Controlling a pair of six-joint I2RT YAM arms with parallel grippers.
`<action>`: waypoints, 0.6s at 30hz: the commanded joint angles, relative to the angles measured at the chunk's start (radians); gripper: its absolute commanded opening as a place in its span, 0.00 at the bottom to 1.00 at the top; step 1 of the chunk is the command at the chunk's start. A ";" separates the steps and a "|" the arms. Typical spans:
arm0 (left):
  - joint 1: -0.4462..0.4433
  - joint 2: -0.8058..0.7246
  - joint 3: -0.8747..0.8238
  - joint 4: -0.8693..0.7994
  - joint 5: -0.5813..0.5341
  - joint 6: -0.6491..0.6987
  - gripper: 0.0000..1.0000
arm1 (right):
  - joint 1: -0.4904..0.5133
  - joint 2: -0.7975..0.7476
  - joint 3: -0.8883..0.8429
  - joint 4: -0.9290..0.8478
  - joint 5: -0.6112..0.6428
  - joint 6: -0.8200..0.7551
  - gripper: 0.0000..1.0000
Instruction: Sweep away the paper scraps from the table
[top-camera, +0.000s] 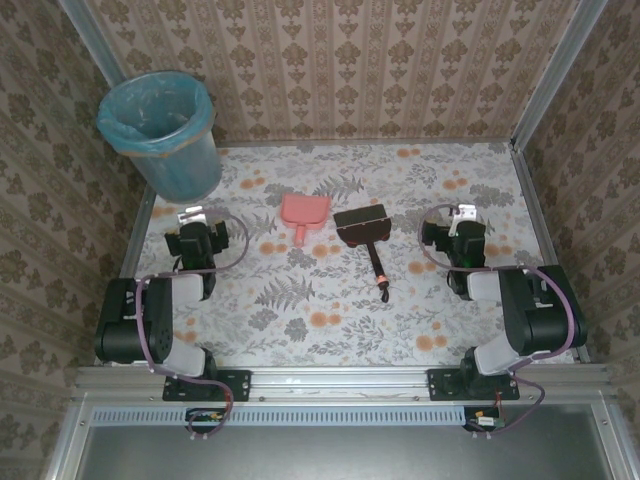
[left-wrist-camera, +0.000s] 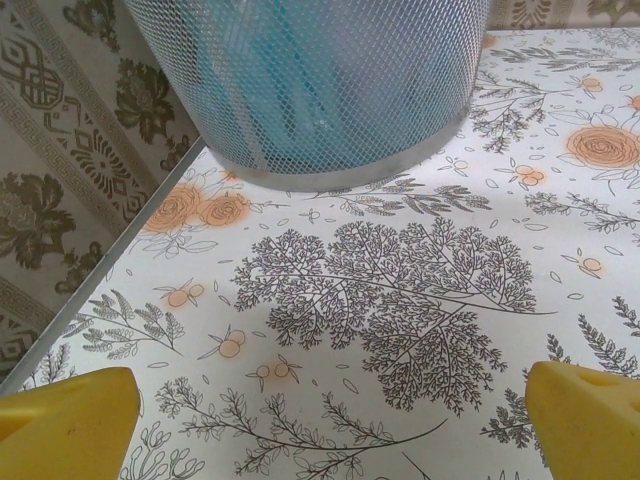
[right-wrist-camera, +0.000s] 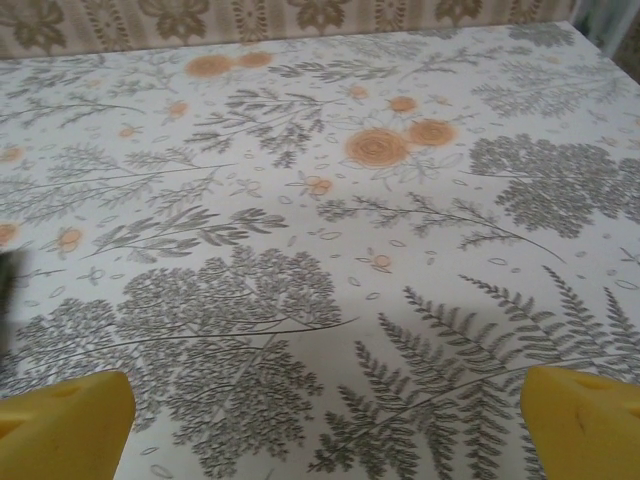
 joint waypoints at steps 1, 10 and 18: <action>-0.004 0.016 0.001 0.064 0.054 0.062 1.00 | 0.024 0.005 -0.023 0.101 -0.019 -0.050 1.00; -0.026 0.092 -0.060 0.265 0.076 0.115 1.00 | 0.034 0.010 -0.020 0.106 -0.005 -0.056 1.00; 0.002 0.067 -0.044 0.186 0.157 0.090 1.00 | 0.010 0.009 -0.002 0.068 -0.026 -0.032 1.00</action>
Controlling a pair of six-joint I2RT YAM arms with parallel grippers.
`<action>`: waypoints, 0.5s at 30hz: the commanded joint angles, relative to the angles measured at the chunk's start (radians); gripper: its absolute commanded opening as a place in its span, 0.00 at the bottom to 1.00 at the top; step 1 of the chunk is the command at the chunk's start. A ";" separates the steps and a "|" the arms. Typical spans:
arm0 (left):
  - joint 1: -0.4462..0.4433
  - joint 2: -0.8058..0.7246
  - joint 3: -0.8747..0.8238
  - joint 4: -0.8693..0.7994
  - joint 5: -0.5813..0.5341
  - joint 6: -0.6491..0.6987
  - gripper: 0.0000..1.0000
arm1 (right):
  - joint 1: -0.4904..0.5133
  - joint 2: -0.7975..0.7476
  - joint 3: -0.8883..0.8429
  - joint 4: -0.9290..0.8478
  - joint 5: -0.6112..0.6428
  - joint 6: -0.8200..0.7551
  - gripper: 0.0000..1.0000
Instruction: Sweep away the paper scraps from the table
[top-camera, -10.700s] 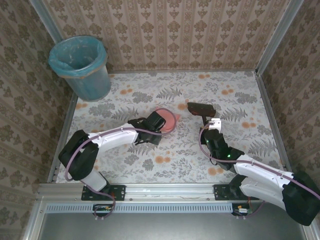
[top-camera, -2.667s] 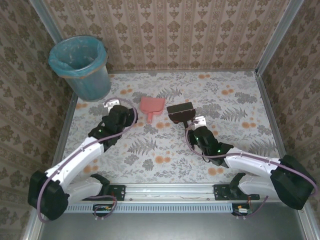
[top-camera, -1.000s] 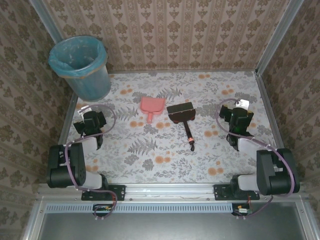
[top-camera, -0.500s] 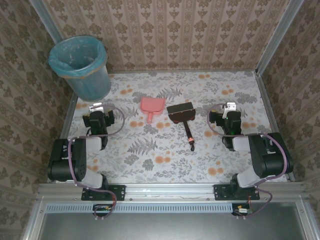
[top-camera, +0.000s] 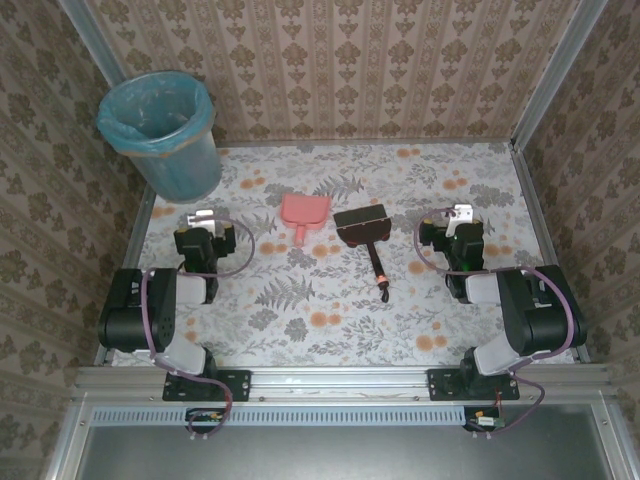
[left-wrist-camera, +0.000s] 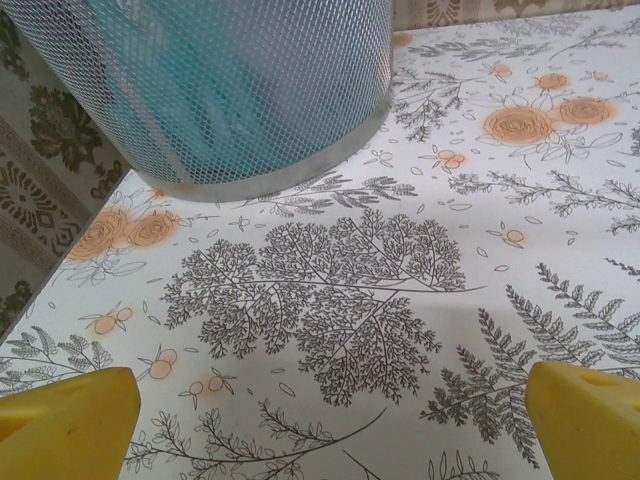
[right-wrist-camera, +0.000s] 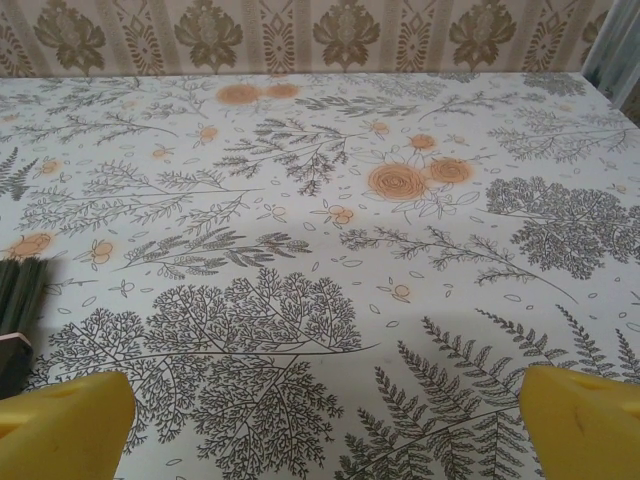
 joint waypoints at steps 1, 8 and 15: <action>0.009 -0.003 0.004 0.037 0.040 0.016 1.00 | -0.003 0.009 0.020 -0.006 -0.023 0.007 1.00; 0.011 -0.004 0.004 0.035 0.043 0.016 1.00 | -0.002 0.009 0.018 -0.004 -0.023 0.006 1.00; 0.025 -0.003 0.014 0.014 0.076 0.009 1.00 | 0.001 0.009 0.014 0.002 -0.024 0.000 1.00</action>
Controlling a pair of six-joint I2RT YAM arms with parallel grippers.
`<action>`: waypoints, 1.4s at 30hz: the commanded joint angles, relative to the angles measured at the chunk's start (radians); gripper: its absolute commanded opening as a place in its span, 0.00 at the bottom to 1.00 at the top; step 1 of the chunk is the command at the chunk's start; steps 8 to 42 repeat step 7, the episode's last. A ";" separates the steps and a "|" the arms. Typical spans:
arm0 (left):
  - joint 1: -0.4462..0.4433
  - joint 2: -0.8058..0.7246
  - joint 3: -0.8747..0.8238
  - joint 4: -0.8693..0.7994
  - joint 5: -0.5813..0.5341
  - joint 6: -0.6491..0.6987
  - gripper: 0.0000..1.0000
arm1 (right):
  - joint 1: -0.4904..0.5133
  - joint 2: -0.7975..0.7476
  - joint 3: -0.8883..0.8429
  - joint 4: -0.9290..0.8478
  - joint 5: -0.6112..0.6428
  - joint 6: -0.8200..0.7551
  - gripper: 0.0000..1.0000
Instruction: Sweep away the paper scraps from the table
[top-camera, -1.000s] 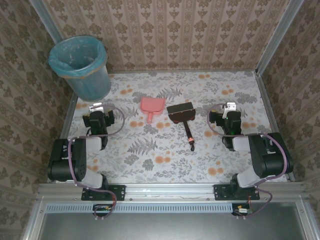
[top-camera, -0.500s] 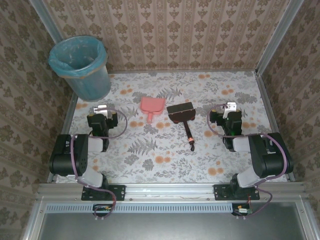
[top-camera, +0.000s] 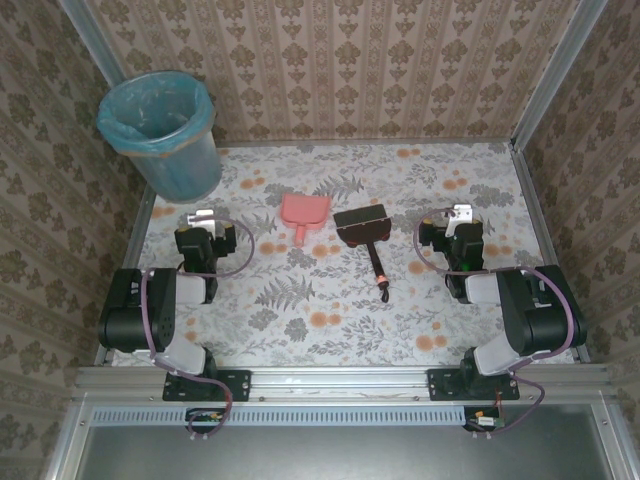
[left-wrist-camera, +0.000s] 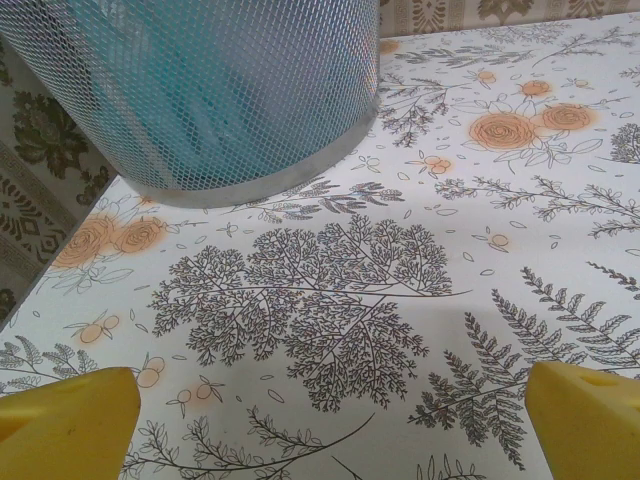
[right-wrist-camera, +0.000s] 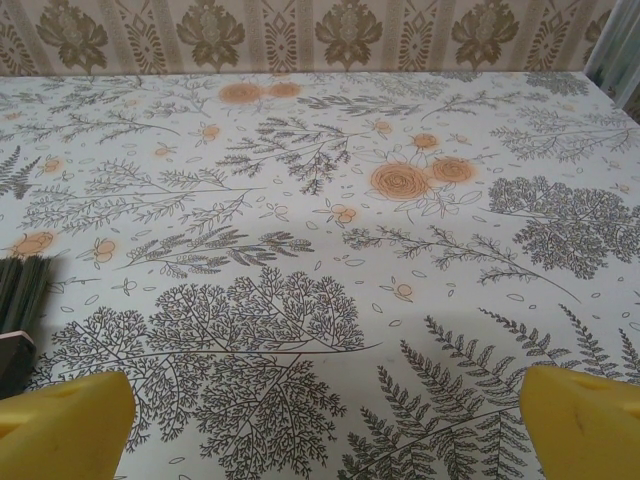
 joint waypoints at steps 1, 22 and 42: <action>0.024 -0.002 0.019 -0.002 0.056 0.004 1.00 | 0.002 0.008 0.014 0.003 -0.026 -0.002 1.00; 0.025 -0.005 0.014 0.004 0.061 0.005 1.00 | 0.003 0.007 0.014 0.003 -0.026 -0.002 1.00; 0.025 -0.005 0.014 0.004 0.061 0.005 1.00 | 0.003 0.007 0.014 0.003 -0.026 -0.002 1.00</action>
